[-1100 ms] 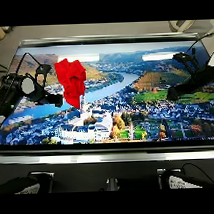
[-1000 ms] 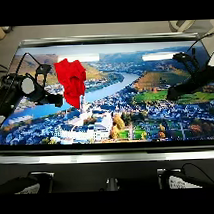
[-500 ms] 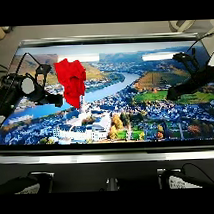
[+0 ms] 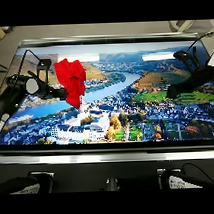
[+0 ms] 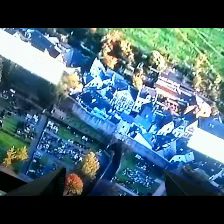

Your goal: Fold the shirts.

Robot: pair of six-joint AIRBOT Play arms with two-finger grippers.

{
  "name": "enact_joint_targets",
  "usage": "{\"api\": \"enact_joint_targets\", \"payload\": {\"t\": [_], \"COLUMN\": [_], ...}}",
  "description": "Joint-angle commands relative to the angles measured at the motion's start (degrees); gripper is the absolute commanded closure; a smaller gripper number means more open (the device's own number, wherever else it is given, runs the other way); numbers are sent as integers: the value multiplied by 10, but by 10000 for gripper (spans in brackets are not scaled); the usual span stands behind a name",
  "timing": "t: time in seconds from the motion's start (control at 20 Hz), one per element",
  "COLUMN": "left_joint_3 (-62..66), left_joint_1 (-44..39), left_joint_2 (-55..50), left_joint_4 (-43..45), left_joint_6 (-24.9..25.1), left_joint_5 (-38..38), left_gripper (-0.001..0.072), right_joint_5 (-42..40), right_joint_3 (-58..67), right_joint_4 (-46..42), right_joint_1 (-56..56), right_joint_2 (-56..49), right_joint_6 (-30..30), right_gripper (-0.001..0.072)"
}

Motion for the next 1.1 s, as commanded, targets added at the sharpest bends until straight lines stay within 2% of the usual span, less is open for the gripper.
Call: {"api": "enact_joint_targets", "payload": {"t": [0.0,0.1,0.2,0.35,0.4,0.45,0.5,0.65,0.75,1.05], "left_joint_3": [33,118,222,338,355,364,368,396,413,410], "left_joint_1": [7,23,39,51,52,53,54,48,35,-56], "left_joint_2": [-48,-134,-238,-363,-387,-398,-397,-330,-236,69], "left_joint_4": [-9,-15,-40,-122,-138,-148,-154,-153,-153,-151], "left_joint_6": [-40,-48,-47,-48,-48,-48,-45,68,118,121], "left_joint_5": [129,107,49,-35,-55,-73,-82,-73,-47,47], "left_gripper": [2,2,2,6,151,520,679,680,680,680], "right_joint_5": [-59,-85,-98,-96,-96,-97,-93,-110,-138,-191], "right_joint_3": [0,0,0,0,0,0,1,2,8,84], "right_joint_4": [1,1,3,3,3,4,4,-5,-14,-14], "right_joint_1": [1,0,1,1,1,1,1,1,1,1], "right_joint_2": [0,0,0,0,0,0,0,32,78,258], "right_joint_6": [0,0,0,0,0,0,0,-7,-11,-16], "right_gripper": [74,74,73,74,74,75,76,90,90,88]}}
